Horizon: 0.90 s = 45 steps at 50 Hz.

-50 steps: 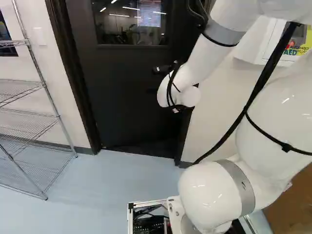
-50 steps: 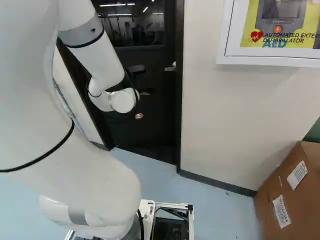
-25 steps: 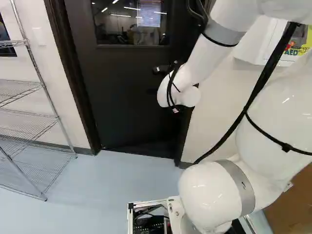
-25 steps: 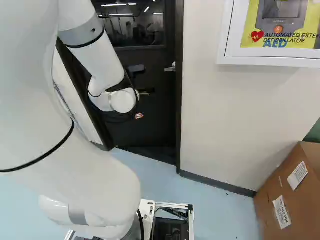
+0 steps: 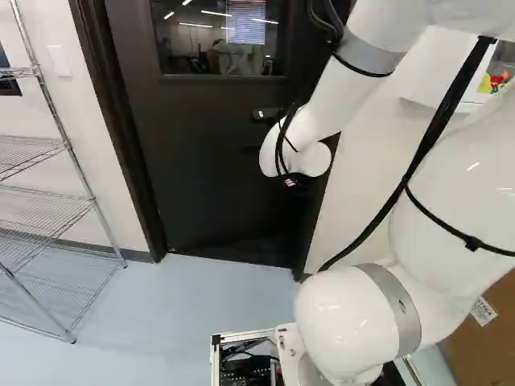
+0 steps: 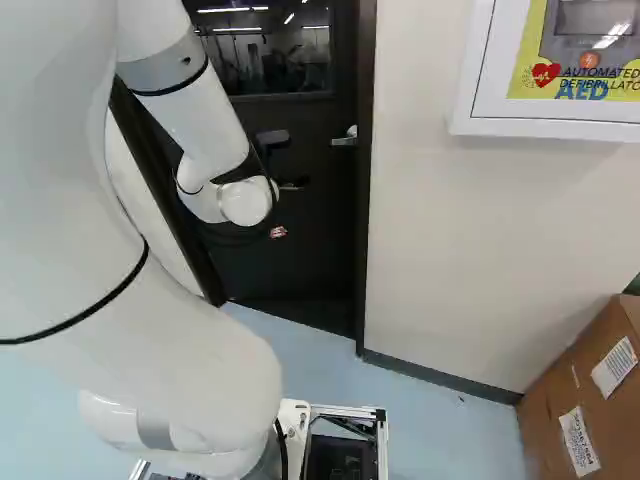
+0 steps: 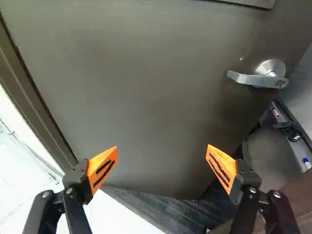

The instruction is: Open the door and move inside

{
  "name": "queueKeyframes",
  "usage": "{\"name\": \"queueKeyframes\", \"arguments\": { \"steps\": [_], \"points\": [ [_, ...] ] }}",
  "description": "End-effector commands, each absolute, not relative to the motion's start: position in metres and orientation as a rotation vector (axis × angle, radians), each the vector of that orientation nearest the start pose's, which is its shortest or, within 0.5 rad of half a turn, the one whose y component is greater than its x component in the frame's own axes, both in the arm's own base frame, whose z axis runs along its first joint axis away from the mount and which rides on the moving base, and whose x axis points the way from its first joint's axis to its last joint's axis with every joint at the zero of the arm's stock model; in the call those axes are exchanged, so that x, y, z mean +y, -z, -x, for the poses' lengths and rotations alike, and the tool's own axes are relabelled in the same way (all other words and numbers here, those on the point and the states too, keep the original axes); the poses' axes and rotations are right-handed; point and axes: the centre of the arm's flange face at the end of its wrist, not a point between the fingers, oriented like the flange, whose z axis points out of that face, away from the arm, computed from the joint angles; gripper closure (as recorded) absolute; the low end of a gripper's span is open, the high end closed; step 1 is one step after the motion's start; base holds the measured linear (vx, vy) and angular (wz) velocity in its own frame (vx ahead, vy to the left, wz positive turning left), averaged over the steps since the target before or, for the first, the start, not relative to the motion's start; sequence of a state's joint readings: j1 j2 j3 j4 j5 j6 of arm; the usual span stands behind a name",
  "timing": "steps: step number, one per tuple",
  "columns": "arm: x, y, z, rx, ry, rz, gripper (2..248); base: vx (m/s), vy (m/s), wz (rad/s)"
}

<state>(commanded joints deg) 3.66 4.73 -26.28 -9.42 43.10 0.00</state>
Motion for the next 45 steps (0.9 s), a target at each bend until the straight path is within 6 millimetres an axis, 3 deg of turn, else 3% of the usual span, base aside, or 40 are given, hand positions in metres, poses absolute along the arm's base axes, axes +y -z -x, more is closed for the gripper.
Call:
{"name": "queueKeyframes", "arguments": {
  "steps": [30, 45],
  "points": [
    [0.0357, -0.4398, -0.4003, -0.330, 1.852, 2.446, 3, 0.121, 0.062, -0.021],
    [0.0357, -0.4398, -0.4003, -0.330, 1.852, 2.446, 3, 0.157, 0.043, -0.280]
  ]
}}
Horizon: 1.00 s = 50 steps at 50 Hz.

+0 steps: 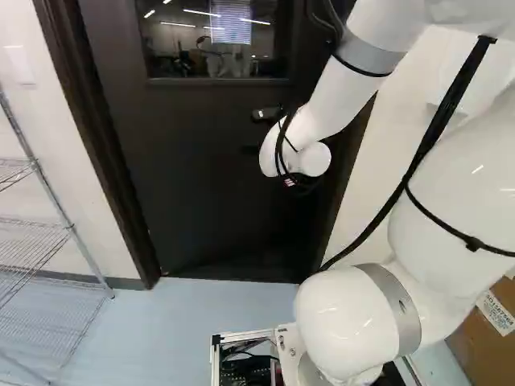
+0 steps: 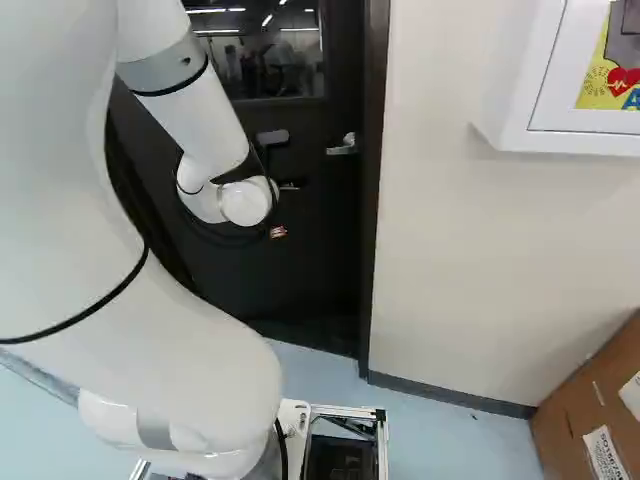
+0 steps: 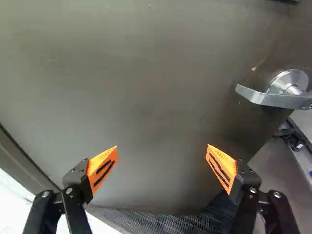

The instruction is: Open the door and move inside

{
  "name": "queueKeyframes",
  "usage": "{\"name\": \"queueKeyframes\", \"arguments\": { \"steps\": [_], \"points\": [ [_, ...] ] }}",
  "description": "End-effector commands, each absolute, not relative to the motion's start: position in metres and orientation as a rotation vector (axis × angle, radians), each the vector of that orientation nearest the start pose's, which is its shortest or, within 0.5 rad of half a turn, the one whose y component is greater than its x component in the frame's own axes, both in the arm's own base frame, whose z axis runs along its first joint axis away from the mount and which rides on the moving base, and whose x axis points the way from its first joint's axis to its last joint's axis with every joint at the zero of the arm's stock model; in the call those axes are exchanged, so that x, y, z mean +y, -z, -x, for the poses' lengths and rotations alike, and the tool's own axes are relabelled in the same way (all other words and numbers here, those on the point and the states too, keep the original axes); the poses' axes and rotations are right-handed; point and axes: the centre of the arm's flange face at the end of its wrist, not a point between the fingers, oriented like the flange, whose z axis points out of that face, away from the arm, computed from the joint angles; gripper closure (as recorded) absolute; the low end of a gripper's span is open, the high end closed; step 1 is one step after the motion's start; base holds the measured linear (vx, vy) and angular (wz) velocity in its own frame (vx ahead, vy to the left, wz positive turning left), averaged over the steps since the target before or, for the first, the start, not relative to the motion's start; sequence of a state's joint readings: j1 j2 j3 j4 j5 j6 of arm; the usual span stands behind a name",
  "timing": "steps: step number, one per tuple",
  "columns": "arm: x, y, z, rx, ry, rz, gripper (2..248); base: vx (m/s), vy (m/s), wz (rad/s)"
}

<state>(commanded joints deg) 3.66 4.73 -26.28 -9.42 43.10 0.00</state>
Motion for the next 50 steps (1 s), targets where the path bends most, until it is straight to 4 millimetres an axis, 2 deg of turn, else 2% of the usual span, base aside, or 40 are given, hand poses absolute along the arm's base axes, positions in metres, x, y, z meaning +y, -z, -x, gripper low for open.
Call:
{"name": "queueKeyframes", "arguments": {
  "steps": [11, 40, 50],
  "points": [
    [0.0357, -0.4398, -0.4003, -0.330, 1.852, 2.446, 3, 0.145, 0.042, -0.278],
    [0.0357, -0.4398, -0.4003, -0.330, 1.852, 2.446, 3, 0.138, 0.150, -0.027],
    [0.0357, -0.4398, -0.4003, -0.330, 1.852, 2.446, 3, 0.046, 0.066, -0.009]
  ]
}}
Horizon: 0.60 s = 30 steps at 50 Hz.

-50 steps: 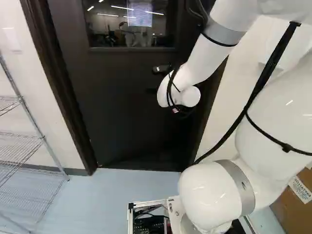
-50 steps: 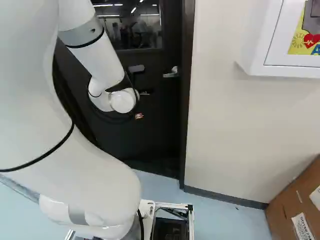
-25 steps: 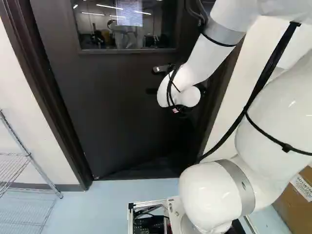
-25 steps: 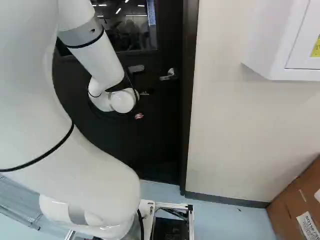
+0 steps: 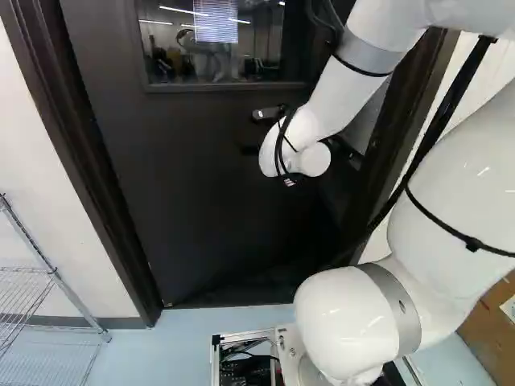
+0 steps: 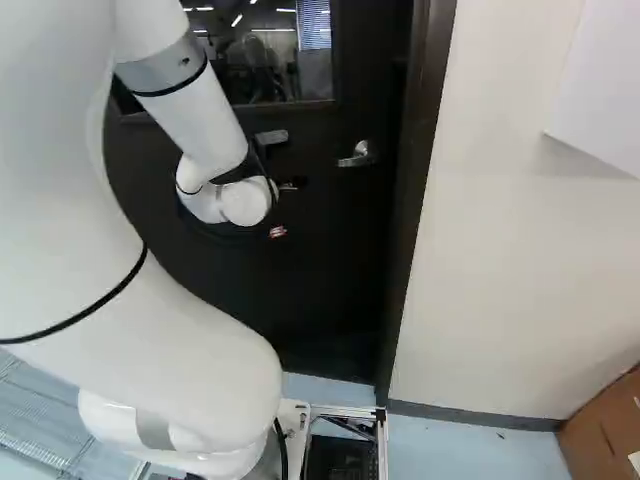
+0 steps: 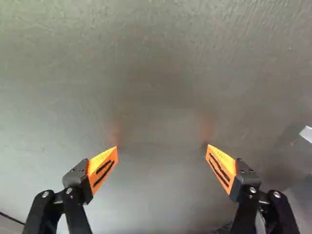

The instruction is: Open the door and move inside

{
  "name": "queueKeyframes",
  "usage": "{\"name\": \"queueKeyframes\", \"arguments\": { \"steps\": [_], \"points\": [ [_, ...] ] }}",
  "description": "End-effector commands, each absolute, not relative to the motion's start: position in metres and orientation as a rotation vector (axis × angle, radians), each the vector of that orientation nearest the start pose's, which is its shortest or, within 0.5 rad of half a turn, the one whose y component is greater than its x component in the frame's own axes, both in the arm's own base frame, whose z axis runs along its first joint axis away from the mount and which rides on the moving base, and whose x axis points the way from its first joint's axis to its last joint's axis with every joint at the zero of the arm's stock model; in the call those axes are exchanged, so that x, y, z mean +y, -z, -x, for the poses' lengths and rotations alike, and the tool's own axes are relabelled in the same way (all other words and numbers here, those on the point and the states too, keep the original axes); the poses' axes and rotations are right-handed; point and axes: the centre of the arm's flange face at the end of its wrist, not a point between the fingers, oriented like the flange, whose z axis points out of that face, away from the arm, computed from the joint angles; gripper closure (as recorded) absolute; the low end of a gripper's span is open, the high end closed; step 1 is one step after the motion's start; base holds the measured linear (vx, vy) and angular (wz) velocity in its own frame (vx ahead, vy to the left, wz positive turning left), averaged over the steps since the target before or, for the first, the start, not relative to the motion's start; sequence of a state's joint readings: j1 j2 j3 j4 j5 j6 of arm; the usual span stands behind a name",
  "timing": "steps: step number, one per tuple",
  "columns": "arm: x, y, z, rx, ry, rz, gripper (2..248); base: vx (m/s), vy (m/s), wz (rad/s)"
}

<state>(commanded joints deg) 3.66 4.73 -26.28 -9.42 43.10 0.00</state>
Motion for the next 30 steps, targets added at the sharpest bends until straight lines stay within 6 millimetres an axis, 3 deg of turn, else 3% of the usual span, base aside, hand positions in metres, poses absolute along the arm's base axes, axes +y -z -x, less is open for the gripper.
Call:
{"name": "queueKeyframes", "arguments": {
  "steps": [30],
  "points": [
    [0.0357, -0.4398, -0.4003, -0.330, 1.852, 2.446, 3, 0.000, -0.001, 0.000]
  ]
}}
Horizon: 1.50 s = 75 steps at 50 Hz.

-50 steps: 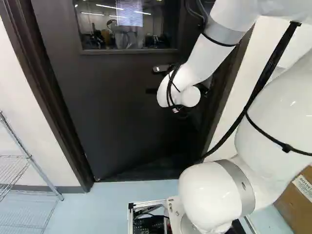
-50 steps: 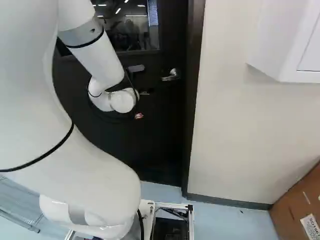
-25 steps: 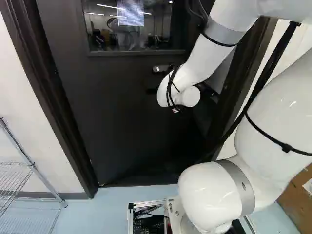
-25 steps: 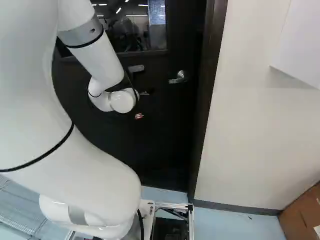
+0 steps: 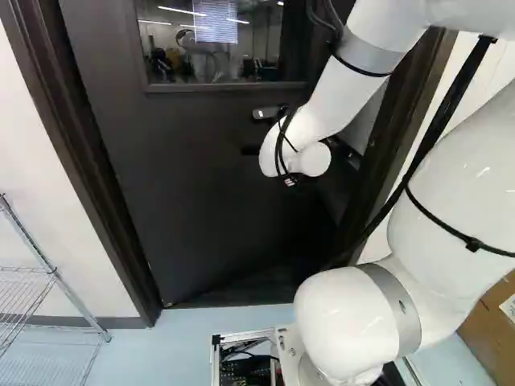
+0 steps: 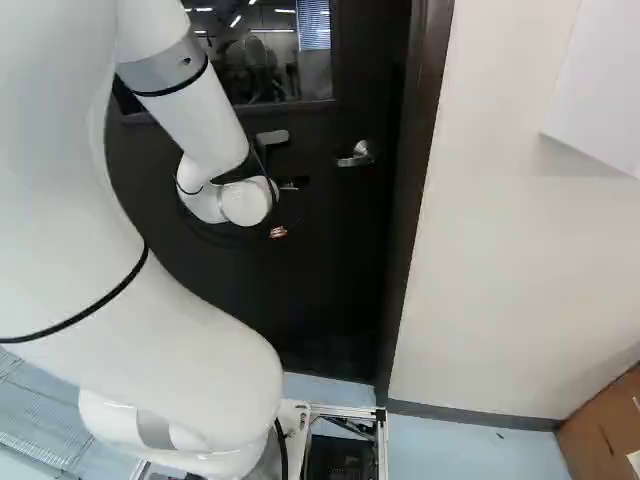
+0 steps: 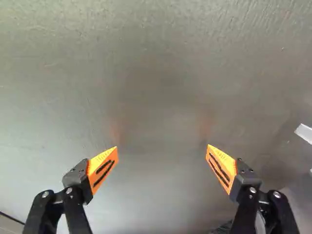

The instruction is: Open the door and move inside

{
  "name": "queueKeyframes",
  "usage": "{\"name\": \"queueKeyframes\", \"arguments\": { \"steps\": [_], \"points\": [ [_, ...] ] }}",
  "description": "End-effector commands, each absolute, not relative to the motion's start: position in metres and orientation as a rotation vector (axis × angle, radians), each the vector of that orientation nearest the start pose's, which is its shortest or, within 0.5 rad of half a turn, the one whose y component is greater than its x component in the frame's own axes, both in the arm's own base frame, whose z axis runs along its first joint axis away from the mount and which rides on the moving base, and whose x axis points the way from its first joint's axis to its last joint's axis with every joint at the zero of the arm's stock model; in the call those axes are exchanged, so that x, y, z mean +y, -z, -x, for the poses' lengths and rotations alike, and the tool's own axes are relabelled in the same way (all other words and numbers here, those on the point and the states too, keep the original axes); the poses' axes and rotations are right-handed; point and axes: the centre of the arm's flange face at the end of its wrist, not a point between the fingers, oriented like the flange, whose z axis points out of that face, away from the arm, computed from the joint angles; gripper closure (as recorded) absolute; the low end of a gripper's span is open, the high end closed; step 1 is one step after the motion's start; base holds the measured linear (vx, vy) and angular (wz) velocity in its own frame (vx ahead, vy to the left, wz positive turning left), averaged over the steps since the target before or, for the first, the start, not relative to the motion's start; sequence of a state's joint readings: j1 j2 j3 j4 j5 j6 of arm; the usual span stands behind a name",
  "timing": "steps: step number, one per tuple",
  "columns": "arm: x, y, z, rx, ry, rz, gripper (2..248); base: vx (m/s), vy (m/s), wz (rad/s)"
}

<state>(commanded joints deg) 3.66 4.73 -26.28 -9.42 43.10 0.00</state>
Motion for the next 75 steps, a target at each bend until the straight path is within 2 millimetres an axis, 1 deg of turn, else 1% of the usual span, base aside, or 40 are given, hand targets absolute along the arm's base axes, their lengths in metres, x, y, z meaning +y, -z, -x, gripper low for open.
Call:
{"name": "queueKeyframes", "arguments": {
  "steps": [14, 19, 36, 48, 53, 62, 75],
  "points": [
    [0.036, -0.440, -0.400, -0.330, 1.852, 2.446, 3, 0.000, 0.000, 0.000],
    [0.035, -0.440, -0.400, -0.304, 1.855, 2.450, 3, 0.000, 0.000, 0.000],
    [0.027, -0.440, -0.402, -0.074, 1.868, 2.474, 3, 0.000, 0.000, 0.000],
    [0.028, -0.440, -0.404, 0.080, 1.864, 2.478, 3, 0.000, 0.000, 0.000],
    [0.030, -0.440, -0.410, 0.140, 1.857, 2.479, 3, 0.000, 0.000, 0.000],
    [0.032, -0.439, -0.426, 0.245, 1.839, 2.484, 3, 0.000, 0.000, 0.000],
    [0.042, -0.439, -0.452, 0.259, 1.830, 2.480, 3, 0.000, 0.000, 0.000]
  ]
}}
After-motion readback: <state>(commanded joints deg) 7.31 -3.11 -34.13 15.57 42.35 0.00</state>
